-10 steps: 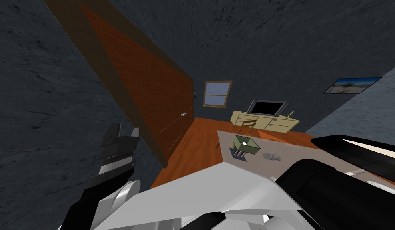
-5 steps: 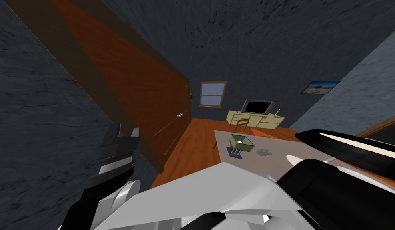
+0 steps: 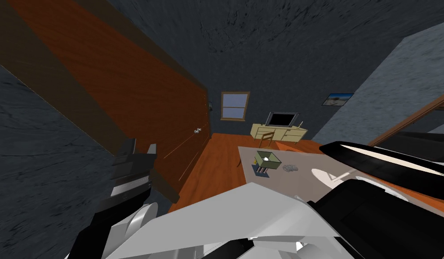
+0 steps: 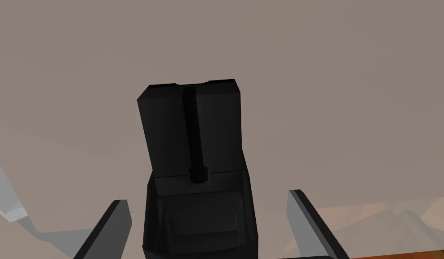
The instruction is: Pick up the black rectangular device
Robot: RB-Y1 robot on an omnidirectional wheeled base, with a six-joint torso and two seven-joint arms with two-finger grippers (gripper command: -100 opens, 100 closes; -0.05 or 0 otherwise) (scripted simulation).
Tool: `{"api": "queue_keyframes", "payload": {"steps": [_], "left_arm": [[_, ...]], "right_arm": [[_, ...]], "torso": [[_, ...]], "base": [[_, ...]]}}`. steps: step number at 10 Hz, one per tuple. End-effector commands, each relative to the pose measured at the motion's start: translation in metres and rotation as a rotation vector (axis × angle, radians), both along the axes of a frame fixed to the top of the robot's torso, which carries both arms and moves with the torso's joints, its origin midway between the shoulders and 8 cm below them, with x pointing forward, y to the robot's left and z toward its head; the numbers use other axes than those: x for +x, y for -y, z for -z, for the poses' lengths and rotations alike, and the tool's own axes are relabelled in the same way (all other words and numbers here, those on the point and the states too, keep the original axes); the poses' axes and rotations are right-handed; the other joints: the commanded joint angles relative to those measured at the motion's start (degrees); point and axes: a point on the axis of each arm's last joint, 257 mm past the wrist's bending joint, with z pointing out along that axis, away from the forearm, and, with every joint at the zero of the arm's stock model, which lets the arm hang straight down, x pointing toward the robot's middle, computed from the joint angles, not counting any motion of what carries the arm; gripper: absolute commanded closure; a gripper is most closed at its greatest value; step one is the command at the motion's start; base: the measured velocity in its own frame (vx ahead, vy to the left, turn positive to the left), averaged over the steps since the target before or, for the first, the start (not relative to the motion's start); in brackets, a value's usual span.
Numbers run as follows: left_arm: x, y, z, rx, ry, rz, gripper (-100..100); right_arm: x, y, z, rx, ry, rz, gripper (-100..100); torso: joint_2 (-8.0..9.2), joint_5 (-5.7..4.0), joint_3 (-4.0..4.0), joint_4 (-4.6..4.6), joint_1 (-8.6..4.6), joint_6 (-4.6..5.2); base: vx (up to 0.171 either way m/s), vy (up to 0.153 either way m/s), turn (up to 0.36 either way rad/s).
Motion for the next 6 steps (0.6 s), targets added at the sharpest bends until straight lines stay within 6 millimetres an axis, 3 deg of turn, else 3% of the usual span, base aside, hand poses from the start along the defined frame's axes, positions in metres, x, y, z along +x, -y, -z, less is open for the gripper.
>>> {"api": "queue_keyframes", "payload": {"steps": [1,2,6], "left_arm": [[0.0,0.0,0.0,0.0,0.0,0.0,0],[0.0,0.0,0.0,0.0,0.0,0.0,0],[0.0,0.0,0.0,0.0,0.0,0.0,0]], "right_arm": [[0.0,0.0,0.0,0.0,0.0,0.0,-100],[0.0,-0.0002,0.0002,0.0,0.0,-0.004,100],[0.0006,-0.0021,0.0009,0.004,0.0,-0.004,100]], "torso": [[0.0,0.0,0.0,0.0,0.0,0.0],[0.09,0.01,0.05,0.02,0.02,-0.02],[0.21,0.0,0.11,0.02,-0.1,0.01]], "base": [[0.022,-0.006,-0.024],[0.0,0.0,0.0],[0.0,0.0,0.0]]}}
